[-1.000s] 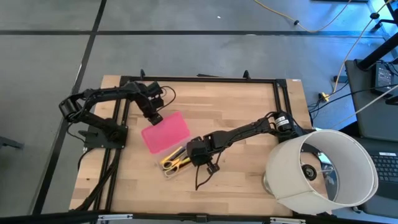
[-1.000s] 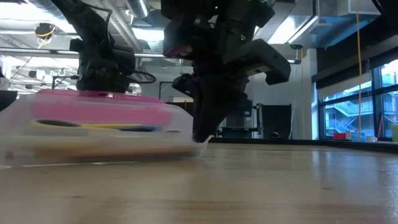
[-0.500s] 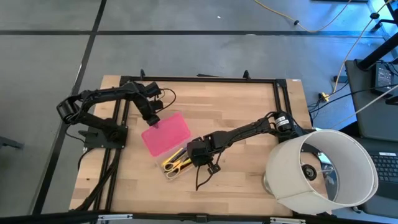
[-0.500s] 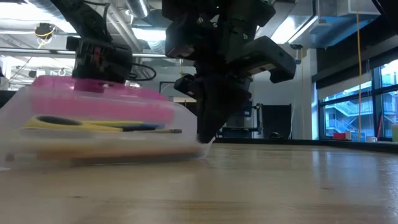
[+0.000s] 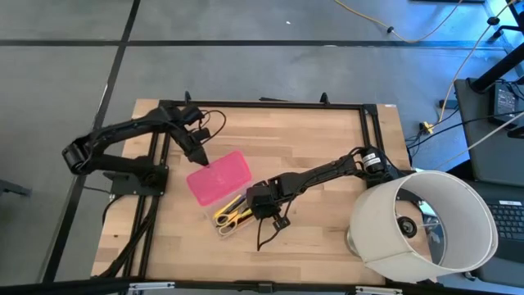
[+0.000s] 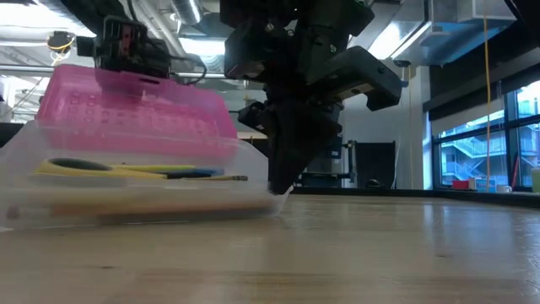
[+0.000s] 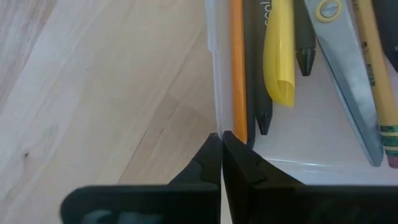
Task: Pick & place school supplies into a supply box
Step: Close the pink supply box
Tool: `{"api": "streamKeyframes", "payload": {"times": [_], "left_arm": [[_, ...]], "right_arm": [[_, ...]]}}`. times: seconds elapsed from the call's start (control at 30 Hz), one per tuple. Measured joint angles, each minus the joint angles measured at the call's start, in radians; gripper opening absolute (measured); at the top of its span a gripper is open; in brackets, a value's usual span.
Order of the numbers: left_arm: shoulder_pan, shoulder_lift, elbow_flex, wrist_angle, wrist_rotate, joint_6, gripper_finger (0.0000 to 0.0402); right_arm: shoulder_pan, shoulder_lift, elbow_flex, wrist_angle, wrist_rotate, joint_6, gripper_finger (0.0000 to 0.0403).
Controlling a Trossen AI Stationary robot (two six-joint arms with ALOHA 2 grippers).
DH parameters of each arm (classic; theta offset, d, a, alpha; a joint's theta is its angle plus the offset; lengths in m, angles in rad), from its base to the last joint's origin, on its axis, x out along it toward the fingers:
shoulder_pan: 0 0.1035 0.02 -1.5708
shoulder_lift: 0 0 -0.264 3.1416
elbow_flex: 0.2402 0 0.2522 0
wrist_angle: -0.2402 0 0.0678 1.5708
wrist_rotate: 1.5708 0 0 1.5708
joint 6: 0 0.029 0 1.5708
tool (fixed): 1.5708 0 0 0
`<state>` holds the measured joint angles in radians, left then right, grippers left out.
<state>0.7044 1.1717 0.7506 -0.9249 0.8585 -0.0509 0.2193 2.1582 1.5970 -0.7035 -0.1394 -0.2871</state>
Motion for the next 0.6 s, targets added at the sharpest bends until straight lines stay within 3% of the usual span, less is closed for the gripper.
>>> {"api": "streamKeyframes", "payload": {"times": [0.27,0.6], "left_arm": [[-0.058,-0.082,0.0,0.051,0.016,-0.104,0.0001],[-0.202,-0.088,0.0,0.181,0.027,-0.252,0.0002]], "right_arm": [[-0.012,0.0,0.0,0.004,-0.001,0.014,0.0005],[-0.041,-0.002,0.0,0.027,-0.034,0.048,0.0005]]}}
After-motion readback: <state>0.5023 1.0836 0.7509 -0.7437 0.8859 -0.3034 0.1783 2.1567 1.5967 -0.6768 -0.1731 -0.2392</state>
